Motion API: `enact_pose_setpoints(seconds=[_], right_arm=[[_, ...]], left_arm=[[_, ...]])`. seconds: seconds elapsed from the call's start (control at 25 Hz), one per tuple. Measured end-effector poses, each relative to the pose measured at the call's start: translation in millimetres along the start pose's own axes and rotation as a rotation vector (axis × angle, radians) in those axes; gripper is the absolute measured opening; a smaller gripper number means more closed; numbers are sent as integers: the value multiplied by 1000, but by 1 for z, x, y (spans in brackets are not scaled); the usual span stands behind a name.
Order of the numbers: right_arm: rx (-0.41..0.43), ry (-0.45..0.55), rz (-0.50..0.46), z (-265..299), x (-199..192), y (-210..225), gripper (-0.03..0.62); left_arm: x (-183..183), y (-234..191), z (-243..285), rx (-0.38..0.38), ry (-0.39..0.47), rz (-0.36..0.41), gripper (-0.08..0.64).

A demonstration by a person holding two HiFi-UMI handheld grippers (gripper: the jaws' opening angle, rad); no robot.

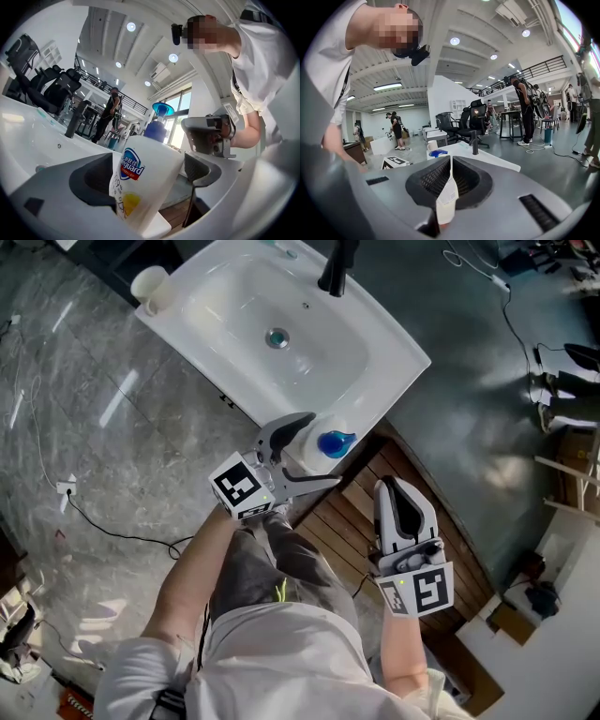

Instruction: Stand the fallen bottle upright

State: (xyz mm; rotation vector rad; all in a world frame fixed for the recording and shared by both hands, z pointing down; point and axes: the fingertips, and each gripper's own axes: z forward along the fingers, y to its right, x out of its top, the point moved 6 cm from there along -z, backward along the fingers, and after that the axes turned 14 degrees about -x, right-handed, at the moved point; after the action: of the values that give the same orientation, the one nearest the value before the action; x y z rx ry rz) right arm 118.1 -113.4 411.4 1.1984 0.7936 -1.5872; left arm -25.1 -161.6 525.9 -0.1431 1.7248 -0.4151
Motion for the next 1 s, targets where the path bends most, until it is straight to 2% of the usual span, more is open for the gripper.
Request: enact_pose_setpoints(seconds=[0.28, 0.52, 0.72, 1.0], right_arm=[[1, 44, -2, -7, 16, -9, 41], [-41, 85, 34, -26, 36, -5, 41], [-60, 114, 100, -44, 52, -4, 41], [-90, 139, 111, -66, 61, -7, 41]], left_arm=[[9, 1, -9, 68, -8, -13, 475], [18, 17, -14, 55, -61, -29, 474], [39, 24, -23, 118, -7, -74, 474], [55, 41, -33, 131, 23, -117, 474]])
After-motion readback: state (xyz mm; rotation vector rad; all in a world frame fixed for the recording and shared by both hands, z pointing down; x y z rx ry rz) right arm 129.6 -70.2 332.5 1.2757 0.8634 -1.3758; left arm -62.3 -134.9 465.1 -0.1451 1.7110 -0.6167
